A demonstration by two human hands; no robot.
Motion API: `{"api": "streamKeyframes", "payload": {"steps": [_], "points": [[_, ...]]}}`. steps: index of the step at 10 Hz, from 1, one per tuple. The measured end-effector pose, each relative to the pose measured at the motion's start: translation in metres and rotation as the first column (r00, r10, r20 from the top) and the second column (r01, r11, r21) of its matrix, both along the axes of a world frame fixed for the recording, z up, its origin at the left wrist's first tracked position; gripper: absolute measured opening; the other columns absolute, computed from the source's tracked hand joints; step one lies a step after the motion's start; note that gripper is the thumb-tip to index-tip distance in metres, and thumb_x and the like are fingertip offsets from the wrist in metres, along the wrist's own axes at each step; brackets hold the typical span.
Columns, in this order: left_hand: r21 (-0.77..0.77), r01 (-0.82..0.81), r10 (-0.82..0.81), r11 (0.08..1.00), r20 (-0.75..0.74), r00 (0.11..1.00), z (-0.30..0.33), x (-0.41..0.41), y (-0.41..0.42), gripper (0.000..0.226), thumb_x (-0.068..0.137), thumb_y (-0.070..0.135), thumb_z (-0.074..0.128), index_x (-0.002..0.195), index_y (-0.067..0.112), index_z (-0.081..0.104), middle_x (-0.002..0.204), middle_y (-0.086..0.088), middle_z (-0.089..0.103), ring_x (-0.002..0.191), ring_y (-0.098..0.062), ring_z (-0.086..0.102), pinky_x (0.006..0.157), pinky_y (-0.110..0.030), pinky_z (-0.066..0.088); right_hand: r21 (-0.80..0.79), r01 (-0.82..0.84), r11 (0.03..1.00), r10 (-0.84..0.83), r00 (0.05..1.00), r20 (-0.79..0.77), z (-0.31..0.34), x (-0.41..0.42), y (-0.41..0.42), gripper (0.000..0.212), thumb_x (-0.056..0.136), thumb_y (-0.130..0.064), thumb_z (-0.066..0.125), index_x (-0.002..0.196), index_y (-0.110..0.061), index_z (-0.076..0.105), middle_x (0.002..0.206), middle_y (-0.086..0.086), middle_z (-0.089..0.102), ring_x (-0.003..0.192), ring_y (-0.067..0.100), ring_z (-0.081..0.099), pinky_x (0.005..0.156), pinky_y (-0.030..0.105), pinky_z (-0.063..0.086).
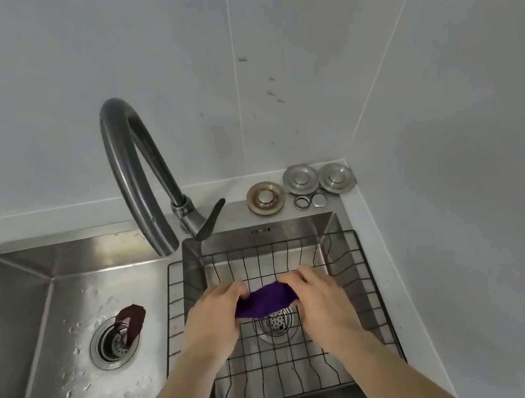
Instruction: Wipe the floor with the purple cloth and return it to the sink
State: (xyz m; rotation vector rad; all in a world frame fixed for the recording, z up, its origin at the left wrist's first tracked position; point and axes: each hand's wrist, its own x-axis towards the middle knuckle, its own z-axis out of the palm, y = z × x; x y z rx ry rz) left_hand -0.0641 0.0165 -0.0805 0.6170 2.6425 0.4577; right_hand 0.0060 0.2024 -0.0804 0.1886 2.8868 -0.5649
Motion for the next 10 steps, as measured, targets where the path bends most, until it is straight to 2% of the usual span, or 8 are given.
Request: {"api": "streamKeyframes", "payload": {"steps": [1,2,3,4,5,8,10], "points": [[-0.037,0.016,-0.014,0.999,0.049,0.999,-0.015,-0.001,0.000,0.045,0.085,-0.001,0.056,0.120,0.028,0.057,0.117,0.009,0.064,0.110,-0.018,0.056,0.086,-0.035,0.052,0.018,-0.020,1.000,0.020,0.999,0.049,-0.020,0.000,0.001,0.067,0.078,-0.001,0.076,0.138,-0.022,0.054,0.126,0.004,0.060,0.114,0.023,0.058,0.095,0.042,0.056],[-0.117,0.057,-0.048,0.992,0.081,0.996,-0.028,0.001,-0.007,0.065,0.086,0.005,0.060,0.145,0.029,0.044,0.146,0.008,0.053,0.134,-0.020,0.048,0.110,-0.036,0.043,0.055,-0.033,0.998,0.025,0.990,0.140,-0.033,0.008,0.003,0.072,0.086,-0.006,0.071,0.150,-0.024,0.043,0.147,0.008,0.050,0.135,0.028,0.047,0.111,0.044,0.046],[-0.204,0.106,-0.074,0.973,0.155,0.985,-0.033,0.003,-0.018,0.072,0.095,0.016,0.053,0.158,0.031,0.022,0.166,0.007,0.029,0.154,-0.020,0.024,0.126,-0.038,0.023,0.063,-0.037,0.997,0.023,0.977,0.212,-0.038,0.018,0.004,0.066,0.097,-0.020,0.059,0.156,-0.027,0.030,0.161,0.009,0.035,0.152,0.029,0.026,0.124,0.043,0.024],[-0.224,0.141,-0.109,0.964,0.149,0.983,-0.025,0.009,-0.027,0.068,0.100,0.028,0.046,0.160,0.031,0.013,0.170,0.005,0.019,0.158,-0.019,0.012,0.127,-0.037,0.011,0.048,-0.014,0.999,0.001,0.970,0.243,-0.028,0.025,0.002,0.066,0.101,-0.037,0.053,0.159,-0.029,0.022,0.166,0.008,0.026,0.156,0.027,0.016,0.126,0.043,0.016],[-0.189,0.124,-0.110,0.974,0.082,0.991,-0.005,0.016,-0.033,0.070,0.101,0.035,0.045,0.161,0.030,0.010,0.171,0.006,0.016,0.158,-0.018,0.010,0.127,-0.037,0.008,0.037,0.029,0.999,-0.037,0.976,0.215,-0.008,0.031,-0.003,0.068,0.101,-0.048,0.050,0.159,-0.032,0.020,0.168,0.006,0.022,0.156,0.026,0.015,0.125,0.043,0.017],[-0.090,0.098,-0.112,0.991,-0.165,0.980,0.095,0.078,-0.088,0.069,0.100,0.049,0.043,0.160,0.034,0.013,0.171,0.006,0.015,0.158,-0.017,0.011,0.126,-0.037,0.007,0.073,0.083,0.994,-0.086,0.996,0.033,0.099,0.092,-0.060,0.071,0.098,-0.053,0.051,0.158,-0.032,0.019,0.169,0.005,0.019,0.157,0.026,0.013,0.126,0.046,0.022],[-0.048,0.114,-0.123,0.992,-0.281,0.952,0.155,0.176,-0.153,0.070,0.098,0.051,0.045,0.160,0.032,0.017,0.169,0.007,0.019,0.157,-0.017,0.016,0.127,-0.038,0.012,0.087,0.101,0.991,-0.091,0.989,-0.114,0.160,0.189,-0.121,0.069,0.097,-0.051,0.054,0.157,-0.034,0.024,0.168,0.006,0.024,0.155,0.027,0.020,0.124,0.046,0.024]]}}
